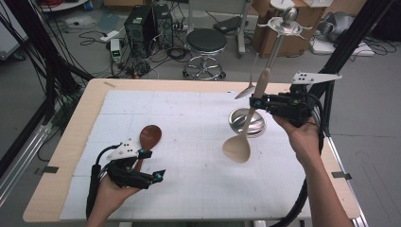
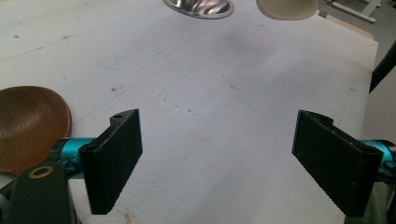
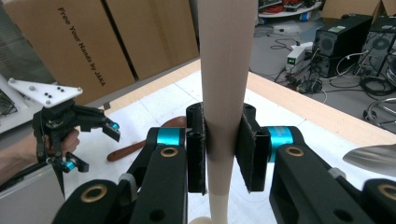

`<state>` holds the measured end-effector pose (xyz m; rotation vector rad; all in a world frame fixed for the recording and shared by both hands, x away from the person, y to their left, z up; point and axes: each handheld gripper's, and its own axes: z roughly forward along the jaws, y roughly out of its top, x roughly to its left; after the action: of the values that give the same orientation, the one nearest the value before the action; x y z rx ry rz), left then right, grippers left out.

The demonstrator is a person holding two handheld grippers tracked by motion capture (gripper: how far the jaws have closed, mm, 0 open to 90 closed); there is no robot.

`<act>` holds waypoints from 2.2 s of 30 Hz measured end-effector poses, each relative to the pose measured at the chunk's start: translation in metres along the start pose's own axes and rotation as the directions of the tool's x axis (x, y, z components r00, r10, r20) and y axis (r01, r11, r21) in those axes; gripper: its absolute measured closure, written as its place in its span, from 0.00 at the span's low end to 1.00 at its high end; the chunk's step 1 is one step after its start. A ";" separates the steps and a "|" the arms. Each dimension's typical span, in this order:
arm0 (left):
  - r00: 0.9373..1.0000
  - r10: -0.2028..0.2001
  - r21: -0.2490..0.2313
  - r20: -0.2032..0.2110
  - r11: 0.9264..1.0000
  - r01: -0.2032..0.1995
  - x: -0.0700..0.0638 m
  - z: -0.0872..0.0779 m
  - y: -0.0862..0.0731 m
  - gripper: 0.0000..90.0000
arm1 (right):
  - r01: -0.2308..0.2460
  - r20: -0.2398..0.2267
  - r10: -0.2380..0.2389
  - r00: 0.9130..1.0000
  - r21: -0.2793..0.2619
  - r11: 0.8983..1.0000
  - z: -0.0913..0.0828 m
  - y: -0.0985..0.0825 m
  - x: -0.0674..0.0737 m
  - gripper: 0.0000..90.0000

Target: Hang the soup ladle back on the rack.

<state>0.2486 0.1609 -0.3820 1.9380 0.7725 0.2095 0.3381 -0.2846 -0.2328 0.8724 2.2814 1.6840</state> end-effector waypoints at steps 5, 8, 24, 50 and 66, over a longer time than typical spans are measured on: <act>1.000 0.004 0.002 -0.004 1.000 -0.004 0.000 0.001 0.001 0.18 | -0.004 0.001 0.004 1.000 -0.005 1.000 0.001 0.003 -0.003 0.84; 1.000 0.007 0.004 0.000 1.000 -0.007 -0.001 0.002 0.001 0.18 | 0.001 0.001 -0.001 1.000 -0.007 1.000 0.001 0.006 -0.004 0.84; 1.000 0.005 0.001 -0.002 1.000 -0.005 0.000 0.002 0.001 0.17 | 0.025 0.030 -0.025 0.999 -0.005 1.000 -0.006 0.033 -0.009 0.84; 1.000 -0.010 -0.009 -0.006 1.000 0.010 0.004 -0.001 0.000 0.17 | -0.023 0.108 0.023 0.994 0.005 1.000 -0.005 0.061 -0.043 0.84; 1.000 -0.014 -0.008 -0.010 1.000 0.014 0.006 -0.002 -0.002 0.17 | -0.048 0.155 0.046 0.987 0.004 0.999 -0.002 0.062 -0.053 0.84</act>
<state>0.2518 0.1664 -0.3835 1.9251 0.7904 0.2136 0.4022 -0.3040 -0.1862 1.0283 2.1822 1.5670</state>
